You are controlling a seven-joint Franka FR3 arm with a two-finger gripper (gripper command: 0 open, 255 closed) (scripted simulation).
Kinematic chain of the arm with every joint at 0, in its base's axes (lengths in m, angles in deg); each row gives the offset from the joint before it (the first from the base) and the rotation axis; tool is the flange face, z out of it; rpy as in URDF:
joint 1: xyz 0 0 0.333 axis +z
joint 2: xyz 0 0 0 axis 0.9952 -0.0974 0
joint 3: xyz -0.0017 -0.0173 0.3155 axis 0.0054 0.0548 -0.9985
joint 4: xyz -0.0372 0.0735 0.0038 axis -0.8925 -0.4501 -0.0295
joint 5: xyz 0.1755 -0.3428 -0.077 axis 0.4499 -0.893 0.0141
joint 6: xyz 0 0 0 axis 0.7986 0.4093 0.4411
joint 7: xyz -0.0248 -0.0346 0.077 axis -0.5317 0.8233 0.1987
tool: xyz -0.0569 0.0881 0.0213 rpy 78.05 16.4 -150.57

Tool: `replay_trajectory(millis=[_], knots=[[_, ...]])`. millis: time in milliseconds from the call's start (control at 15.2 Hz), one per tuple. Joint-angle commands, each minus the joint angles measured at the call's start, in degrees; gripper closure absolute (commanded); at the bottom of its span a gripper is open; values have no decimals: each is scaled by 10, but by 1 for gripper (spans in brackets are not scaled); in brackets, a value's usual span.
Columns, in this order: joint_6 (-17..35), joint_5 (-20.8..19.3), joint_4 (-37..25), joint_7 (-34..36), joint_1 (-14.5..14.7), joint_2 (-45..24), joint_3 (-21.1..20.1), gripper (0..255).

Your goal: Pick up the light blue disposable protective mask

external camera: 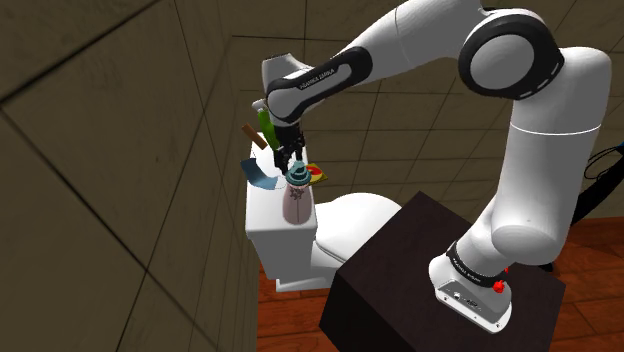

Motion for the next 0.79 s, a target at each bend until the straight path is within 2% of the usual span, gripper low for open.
replay_trajectory(millis=[0, 198, 726], knots=[[-1, -4, -48, -4, 8, -49, -4, 0], [-8, -11, -118, -12, 20, -115, -9, 0], [32, -15, -113, -12, 22, -150, -5, 0]])
